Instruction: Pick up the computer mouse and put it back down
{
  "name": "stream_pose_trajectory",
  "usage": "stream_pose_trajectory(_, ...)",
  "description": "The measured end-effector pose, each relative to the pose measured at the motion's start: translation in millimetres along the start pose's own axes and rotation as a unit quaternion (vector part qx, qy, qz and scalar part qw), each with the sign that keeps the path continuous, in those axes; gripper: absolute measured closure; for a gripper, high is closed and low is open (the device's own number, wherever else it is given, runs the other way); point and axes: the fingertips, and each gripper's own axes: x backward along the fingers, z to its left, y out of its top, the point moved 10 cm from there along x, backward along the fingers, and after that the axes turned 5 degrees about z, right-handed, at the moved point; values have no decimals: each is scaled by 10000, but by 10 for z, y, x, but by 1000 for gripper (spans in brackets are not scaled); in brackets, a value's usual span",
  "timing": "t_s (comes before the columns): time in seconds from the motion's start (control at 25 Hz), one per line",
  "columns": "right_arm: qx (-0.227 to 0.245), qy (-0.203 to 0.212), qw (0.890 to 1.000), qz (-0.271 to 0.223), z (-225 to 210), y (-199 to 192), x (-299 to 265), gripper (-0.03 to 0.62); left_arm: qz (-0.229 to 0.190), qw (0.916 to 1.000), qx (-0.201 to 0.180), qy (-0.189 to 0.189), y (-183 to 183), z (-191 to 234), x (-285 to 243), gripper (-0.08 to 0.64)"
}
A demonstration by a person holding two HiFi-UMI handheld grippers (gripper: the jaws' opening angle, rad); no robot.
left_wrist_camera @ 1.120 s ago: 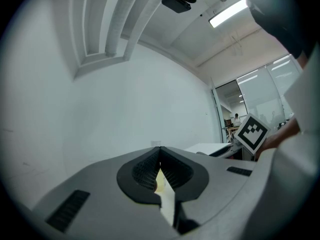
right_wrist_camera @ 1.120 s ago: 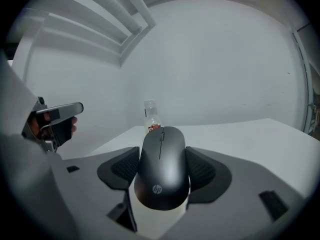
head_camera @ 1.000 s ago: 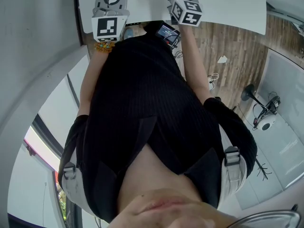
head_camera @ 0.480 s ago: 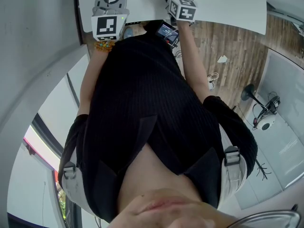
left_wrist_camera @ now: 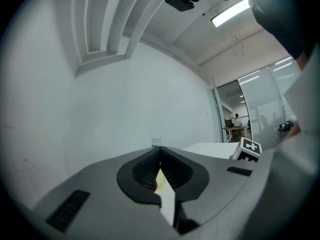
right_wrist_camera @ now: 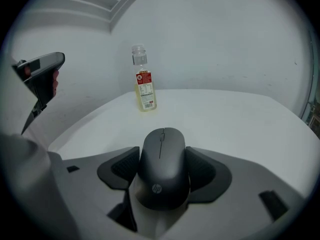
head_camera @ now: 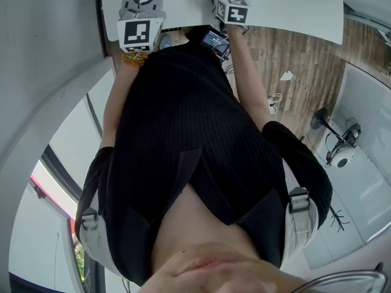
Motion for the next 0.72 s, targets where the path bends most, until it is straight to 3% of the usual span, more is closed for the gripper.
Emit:
stream_pose_trajectory(0.28,221,-146,9996,92,37,80,-25,314,28,10000,24,-34,-19,-4,-25,547)
stream_pose_trajectory(0.72,136,-59,9997,189,3,60,-78,314,-17,10000,54,-57,-8,-40,-48,546)
